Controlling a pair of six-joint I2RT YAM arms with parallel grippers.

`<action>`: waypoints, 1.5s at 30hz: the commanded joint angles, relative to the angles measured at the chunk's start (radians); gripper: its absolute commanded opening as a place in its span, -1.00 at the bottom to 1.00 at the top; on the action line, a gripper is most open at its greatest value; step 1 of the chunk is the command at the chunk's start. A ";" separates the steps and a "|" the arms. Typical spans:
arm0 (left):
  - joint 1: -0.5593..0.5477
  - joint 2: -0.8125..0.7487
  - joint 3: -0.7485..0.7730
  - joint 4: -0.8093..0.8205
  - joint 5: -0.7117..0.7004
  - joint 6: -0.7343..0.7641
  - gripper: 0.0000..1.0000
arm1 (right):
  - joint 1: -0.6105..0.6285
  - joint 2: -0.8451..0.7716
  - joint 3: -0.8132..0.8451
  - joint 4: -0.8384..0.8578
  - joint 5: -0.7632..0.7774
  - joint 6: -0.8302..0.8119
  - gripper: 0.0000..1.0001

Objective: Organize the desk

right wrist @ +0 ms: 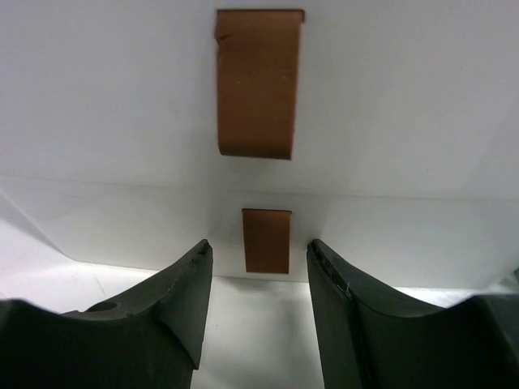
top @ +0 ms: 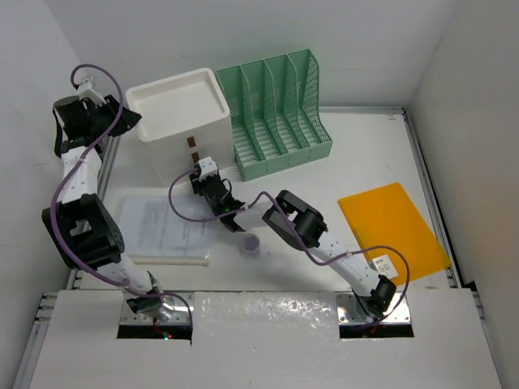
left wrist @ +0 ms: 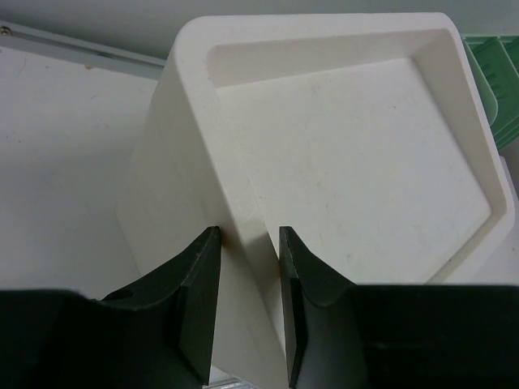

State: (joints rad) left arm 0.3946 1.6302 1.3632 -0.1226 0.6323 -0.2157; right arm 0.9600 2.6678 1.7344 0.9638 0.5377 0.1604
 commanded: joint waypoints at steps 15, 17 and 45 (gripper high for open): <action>-0.033 0.065 -0.023 -0.150 0.159 -0.007 -1.00 | -0.058 0.014 0.109 0.127 0.005 -0.033 -1.00; -0.031 0.066 -0.023 -0.149 0.155 -0.007 -1.00 | -0.058 0.012 0.083 0.154 0.005 -0.039 -1.00; -0.002 0.082 0.002 -0.115 0.086 -0.033 -0.97 | 0.069 -0.791 -0.840 0.034 -0.364 -0.047 0.57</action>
State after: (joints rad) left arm 0.4057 1.6714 1.3937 -0.1024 0.6674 -0.2619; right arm 1.0237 2.0415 0.9127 1.1099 0.2226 0.1646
